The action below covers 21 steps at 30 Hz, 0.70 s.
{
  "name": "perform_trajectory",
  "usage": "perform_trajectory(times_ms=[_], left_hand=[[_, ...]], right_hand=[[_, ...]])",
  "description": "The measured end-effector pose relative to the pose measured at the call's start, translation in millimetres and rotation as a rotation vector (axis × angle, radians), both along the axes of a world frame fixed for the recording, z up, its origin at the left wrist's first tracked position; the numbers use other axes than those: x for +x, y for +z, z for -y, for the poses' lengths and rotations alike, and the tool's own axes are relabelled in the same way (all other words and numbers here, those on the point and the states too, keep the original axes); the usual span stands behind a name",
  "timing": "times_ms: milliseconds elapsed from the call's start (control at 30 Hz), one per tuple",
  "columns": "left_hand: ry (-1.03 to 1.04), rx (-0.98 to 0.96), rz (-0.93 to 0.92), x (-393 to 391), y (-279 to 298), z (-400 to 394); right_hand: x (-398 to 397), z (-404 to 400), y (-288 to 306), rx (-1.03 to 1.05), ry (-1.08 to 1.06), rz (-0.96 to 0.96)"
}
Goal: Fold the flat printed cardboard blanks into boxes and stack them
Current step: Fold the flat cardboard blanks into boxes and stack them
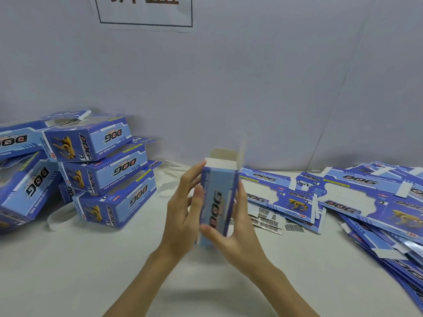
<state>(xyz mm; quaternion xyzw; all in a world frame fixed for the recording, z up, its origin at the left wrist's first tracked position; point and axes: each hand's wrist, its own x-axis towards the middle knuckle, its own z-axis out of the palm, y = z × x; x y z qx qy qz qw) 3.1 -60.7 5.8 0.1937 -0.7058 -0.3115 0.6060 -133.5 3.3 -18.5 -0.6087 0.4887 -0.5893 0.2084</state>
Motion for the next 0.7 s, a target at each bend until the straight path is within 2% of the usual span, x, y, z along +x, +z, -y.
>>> perform_trajectory(times_ms=[167, 233, 333, 433, 633, 700], left_hand=[[0.099, -0.024, 0.07, -0.2, -0.9, 8.5], [0.108, 0.1, 0.103, 2.4, -0.4, 13.1], [-0.136, 0.337, 0.032, 10.9, 3.9, 17.1], [-0.324, 0.477, -0.048, 17.6, 7.4, 20.6], [-0.347, 0.385, -0.042, 15.4, 6.4, 11.8], [-0.24, 0.322, -0.046, 14.2, 8.7, 10.1]], right_hand=[[-8.8, 1.1, 7.6, -0.046, -0.047, 0.313], [-15.9, -1.1, 9.4, -0.019, 0.041, 0.409], [-22.1, -5.1, 9.9, 0.083, 0.167, 0.529], [-20.4, -6.2, 11.1, 0.082, 0.199, 0.492], [-24.1, -5.9, 22.3, -0.093, 0.045, 0.266], [-25.2, -6.4, 20.2, -0.115, 0.021, 0.165]])
